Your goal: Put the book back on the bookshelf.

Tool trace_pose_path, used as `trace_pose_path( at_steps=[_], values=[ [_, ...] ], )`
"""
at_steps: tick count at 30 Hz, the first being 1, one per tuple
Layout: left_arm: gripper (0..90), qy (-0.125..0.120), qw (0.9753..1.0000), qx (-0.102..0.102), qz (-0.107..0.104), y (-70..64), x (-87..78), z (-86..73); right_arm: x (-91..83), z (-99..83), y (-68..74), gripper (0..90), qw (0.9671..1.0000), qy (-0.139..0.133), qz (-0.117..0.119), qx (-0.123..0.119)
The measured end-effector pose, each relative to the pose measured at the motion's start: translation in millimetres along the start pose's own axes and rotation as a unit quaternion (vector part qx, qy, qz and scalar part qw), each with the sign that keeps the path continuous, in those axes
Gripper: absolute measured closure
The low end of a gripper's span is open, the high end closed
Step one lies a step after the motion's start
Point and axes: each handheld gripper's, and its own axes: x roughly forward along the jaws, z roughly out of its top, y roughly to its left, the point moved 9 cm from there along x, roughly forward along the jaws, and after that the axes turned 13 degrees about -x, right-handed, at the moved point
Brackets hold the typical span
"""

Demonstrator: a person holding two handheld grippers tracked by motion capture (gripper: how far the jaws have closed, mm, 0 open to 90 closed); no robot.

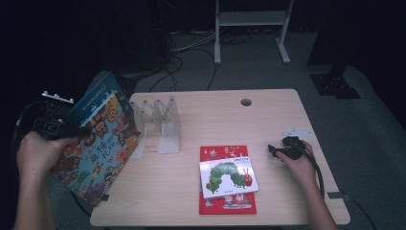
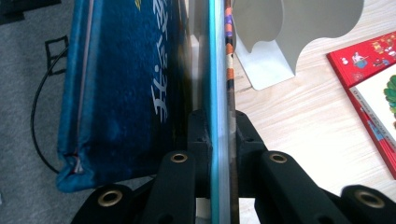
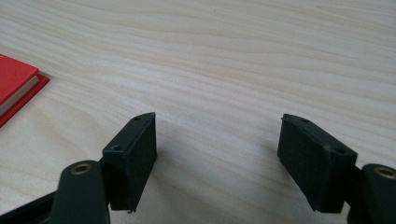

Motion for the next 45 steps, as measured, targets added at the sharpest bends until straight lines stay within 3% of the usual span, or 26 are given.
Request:
trace_pose_path(
  at_steps=[12, 26, 35, 40, 45],
  values=[
    [80.3, -0.008, 0.9999, 0.007, -0.007, -12.1, -9.2, 1.6, 0.0, 0.0, 0.1, 27.3, 1.0000, 0.000, -0.001, 0.001],
    [80.3, -0.015, 0.9999, -0.007, 0.004, -18.6, 20.3, 22.8, 0.0, 0.1, 0.1, 27.3, 1.0000, 0.000, 0.000, 0.001],
    [80.1, -0.021, 0.9995, -0.018, 0.014, -20.5, 30.0, 37.5, 0.0, -0.1, 0.0, 27.3, 1.0000, 0.000, 0.000, 0.000],
    [80.1, -0.024, 0.9993, -0.025, 0.011, -15.9, 31.2, 39.0, 0.0, 0.0, 0.1, 27.3, 1.0000, 0.000, 0.000, 0.001],
    [79.3, -0.024, 0.9995, -0.019, 0.008, -15.7, 28.7, 38.1, 0.0, 0.0, 0.1, 27.3, 1.0000, 0.000, -0.001, 0.001]
  ],
)
